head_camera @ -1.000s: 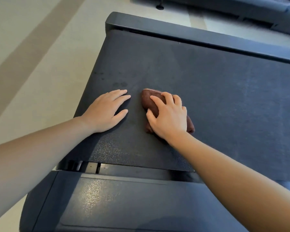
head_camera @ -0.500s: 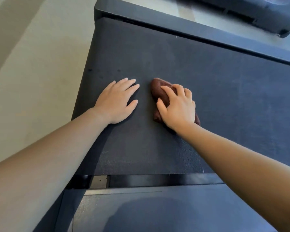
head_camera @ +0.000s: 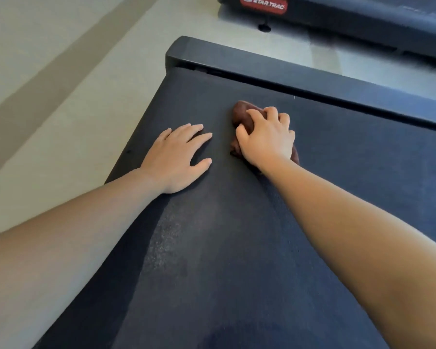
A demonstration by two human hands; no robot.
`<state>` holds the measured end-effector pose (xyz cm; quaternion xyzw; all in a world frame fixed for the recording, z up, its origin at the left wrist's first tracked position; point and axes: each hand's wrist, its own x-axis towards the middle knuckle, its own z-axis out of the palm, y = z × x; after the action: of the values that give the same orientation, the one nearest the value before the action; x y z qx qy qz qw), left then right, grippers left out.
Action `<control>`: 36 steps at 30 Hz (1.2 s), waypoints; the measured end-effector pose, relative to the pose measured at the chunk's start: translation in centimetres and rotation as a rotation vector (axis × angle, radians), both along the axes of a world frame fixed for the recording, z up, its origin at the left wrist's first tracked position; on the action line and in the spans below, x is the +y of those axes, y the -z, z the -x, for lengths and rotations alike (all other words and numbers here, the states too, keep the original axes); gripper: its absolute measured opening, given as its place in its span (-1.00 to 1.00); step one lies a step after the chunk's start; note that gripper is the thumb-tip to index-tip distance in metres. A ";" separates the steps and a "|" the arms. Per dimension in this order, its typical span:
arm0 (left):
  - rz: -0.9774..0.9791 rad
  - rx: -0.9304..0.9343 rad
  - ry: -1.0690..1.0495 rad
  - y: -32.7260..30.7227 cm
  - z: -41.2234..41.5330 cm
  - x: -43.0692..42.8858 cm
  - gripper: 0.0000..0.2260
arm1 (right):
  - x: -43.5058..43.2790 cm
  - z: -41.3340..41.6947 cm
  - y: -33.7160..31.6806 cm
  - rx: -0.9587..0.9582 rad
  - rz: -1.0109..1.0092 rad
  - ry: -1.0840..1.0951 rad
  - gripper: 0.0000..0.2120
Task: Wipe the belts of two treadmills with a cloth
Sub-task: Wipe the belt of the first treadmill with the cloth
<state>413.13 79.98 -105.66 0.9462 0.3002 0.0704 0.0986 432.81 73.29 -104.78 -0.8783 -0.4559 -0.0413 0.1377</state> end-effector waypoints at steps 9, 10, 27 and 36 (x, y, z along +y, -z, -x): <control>-0.035 0.022 -0.015 -0.3 -0.2 -0.5 -0.48 | 7.0 -7.1 -0.1 -0.015 0.023 -0.041 -0.55; -0.039 0.017 -0.011 -0.2 -0.2 -0.5 -0.48 | 7.3 -7.4 -0.1 -0.017 0.025 -0.033 -0.55; 0.063 -0.014 0.063 -0.4 3.8 2.7 -0.50 | -4.8 8.8 -0.5 -0.012 0.019 -0.081 -0.59; 0.134 -0.118 -0.030 0.9 4.2 4.2 -0.47 | 4.4 7.1 -0.4 -0.033 0.025 0.047 -0.58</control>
<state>408.90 84.21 -106.56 0.9270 0.3120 0.1075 0.1780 425.68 77.66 -104.40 -0.8896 -0.4380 -0.0531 0.1180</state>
